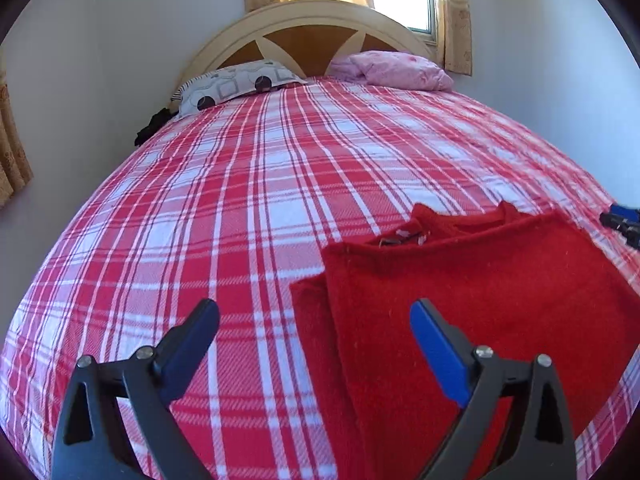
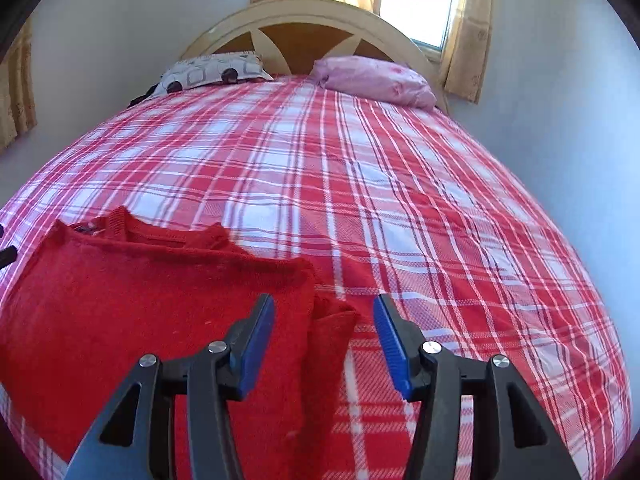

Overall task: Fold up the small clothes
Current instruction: 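Grasp the folded sweater with both grippers and lift it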

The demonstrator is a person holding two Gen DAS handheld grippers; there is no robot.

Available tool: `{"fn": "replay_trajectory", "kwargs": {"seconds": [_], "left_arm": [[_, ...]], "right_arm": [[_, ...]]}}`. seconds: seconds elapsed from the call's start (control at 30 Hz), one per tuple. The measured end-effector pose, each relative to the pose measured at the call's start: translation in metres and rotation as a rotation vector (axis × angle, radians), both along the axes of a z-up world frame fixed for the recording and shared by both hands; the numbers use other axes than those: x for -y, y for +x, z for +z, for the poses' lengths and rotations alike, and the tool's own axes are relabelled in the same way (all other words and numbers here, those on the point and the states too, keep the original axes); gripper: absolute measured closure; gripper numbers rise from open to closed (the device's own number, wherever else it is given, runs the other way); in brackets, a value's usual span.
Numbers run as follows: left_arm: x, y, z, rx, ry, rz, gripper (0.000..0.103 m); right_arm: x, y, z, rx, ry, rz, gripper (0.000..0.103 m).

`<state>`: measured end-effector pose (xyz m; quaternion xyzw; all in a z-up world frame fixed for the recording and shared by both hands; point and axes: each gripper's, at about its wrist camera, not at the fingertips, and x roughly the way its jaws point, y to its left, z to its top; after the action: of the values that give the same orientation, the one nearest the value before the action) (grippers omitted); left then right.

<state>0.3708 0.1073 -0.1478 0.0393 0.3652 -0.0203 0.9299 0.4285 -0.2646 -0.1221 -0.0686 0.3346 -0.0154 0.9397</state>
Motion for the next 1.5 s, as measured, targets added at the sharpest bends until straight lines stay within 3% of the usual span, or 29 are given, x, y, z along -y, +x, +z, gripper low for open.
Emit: {"fn": "replay_trajectory", "kwargs": {"seconds": [0.2, 0.33, 0.47, 0.57, 0.8, 1.03, 1.2, 1.23, 1.27, 1.33, 1.37, 1.4, 1.43, 1.5], "left_arm": [[-0.001, -0.011, -0.014, -0.043, 0.001, 0.008, 0.005], [-0.005, -0.016, -0.022, -0.075, -0.014, 0.016, 0.005], [-0.014, -0.019, -0.032, -0.107, -0.026, 0.023, 0.003], [-0.028, -0.023, -0.037, -0.116, -0.098, 0.031, 0.000], [-0.052, -0.015, -0.038, -0.139, -0.303, 0.042, 0.000], [-0.042, 0.016, -0.036, -0.165, -0.378, -0.053, 0.000], [-0.030, 0.040, -0.044, -0.226, -0.386, -0.091, 0.002], [-0.029, 0.043, -0.047, -0.233, -0.377, -0.084, 0.003], [-0.026, 0.044, -0.048, -0.223, -0.363, -0.089, 0.003], [-0.022, 0.044, -0.047, -0.211, -0.335, -0.104, 0.016], [-0.022, 0.044, -0.046, -0.206, -0.335, -0.114, 0.042], [-0.024, 0.045, -0.044, -0.204, -0.346, -0.126, 0.081], [-0.026, 0.045, -0.043, -0.210, -0.373, -0.136, 0.087], [-0.031, 0.046, -0.037, -0.208, -0.420, -0.125, 0.088]], "right_arm": [[-0.076, -0.052, 0.001, 0.003, -0.008, 0.205, 0.048], [-0.147, -0.092, -0.016, -0.019, -0.057, 0.407, 0.048], [-0.200, -0.119, -0.039, -0.038, -0.104, 0.536, 0.048], [-0.229, -0.134, -0.053, -0.042, -0.148, 0.608, 0.048], [-0.279, -0.152, -0.074, 0.016, -0.317, 0.646, 0.047], [-0.305, -0.150, -0.082, 0.044, -0.359, 0.647, 0.046], [-0.308, -0.139, -0.081, 0.031, -0.347, 0.633, 0.047], [-0.307, -0.138, -0.081, 0.029, -0.342, 0.632, 0.051], [-0.309, -0.135, -0.081, 0.025, -0.338, 0.634, 0.068], [-0.307, -0.132, -0.081, 0.017, -0.335, 0.626, 0.082], [-0.305, -0.132, -0.080, 0.022, -0.322, 0.622, 0.085], [-0.303, -0.125, -0.077, 0.025, -0.313, 0.623, 0.086], [-0.300, -0.126, -0.074, 0.033, -0.299, 0.625, 0.087], [-0.293, -0.128, -0.066, 0.047, -0.254, 0.624, 0.088]]}}
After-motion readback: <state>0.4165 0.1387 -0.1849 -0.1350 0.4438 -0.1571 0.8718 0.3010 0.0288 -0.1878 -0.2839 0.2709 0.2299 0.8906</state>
